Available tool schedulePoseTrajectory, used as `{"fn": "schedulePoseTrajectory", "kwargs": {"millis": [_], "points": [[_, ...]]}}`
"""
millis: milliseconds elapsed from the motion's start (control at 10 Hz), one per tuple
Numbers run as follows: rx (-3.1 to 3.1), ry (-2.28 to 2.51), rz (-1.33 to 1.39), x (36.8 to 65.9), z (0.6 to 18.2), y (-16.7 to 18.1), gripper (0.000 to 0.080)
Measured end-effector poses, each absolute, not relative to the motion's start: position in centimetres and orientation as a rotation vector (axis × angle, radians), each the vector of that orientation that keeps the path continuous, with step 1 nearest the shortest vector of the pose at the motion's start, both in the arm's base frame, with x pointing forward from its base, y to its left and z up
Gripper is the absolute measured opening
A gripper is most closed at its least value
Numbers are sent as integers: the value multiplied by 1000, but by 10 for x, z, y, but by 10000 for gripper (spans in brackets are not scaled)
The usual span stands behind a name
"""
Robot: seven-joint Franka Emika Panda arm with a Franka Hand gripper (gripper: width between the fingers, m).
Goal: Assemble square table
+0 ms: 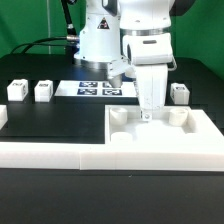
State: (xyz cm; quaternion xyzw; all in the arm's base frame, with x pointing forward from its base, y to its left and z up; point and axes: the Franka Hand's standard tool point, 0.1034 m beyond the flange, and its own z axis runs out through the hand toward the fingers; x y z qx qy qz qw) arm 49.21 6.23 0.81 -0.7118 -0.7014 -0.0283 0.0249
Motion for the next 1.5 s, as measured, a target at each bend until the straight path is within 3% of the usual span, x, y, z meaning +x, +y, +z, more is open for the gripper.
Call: {"fn": "schedulePoseTrajectory", "kwargs": {"millis": [100, 200, 300, 400, 1100, 1500], "points": [[-2202, -2169, -87, 492, 8, 62, 432], [-2202, -2169, -87, 492, 8, 62, 432], [-2202, -2168, -87, 492, 8, 62, 591], [-2203, -2168, -87, 492, 8, 62, 631], [-2254, -2119, -93, 491, 10, 62, 648], [-2642, -1663, -89, 473, 64, 91, 648]]}}
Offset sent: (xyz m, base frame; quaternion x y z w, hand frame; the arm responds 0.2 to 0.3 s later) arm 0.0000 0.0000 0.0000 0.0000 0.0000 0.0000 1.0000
